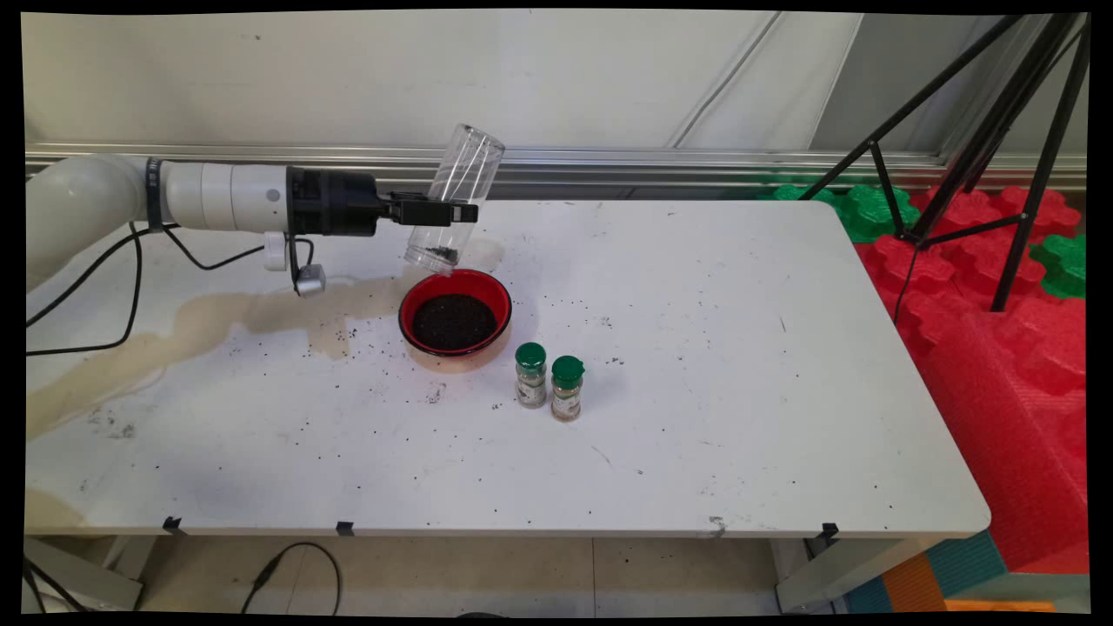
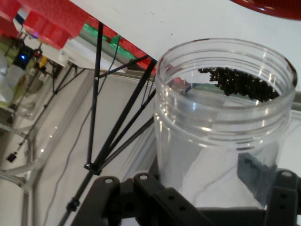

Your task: Pour the black seasoning powder in the red bowl

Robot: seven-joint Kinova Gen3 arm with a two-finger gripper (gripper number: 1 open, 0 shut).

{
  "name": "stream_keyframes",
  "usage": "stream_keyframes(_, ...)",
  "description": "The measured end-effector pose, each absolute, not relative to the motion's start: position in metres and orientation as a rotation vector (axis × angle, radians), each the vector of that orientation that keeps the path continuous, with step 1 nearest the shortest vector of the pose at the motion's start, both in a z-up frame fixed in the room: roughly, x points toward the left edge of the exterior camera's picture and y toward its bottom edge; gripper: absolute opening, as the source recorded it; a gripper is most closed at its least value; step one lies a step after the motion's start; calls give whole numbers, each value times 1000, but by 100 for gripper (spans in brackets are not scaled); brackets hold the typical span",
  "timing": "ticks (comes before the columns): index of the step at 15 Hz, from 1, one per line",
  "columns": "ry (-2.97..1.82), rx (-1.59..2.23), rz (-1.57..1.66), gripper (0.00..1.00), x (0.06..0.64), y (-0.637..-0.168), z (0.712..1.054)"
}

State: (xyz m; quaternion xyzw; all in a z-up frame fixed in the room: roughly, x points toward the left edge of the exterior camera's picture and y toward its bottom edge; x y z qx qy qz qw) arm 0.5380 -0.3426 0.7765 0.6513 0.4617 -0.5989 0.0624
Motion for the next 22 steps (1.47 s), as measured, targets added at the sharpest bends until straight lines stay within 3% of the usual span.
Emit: stream_keyframes(22, 2412, 1442, -2015, 0, 540, -352, 780)
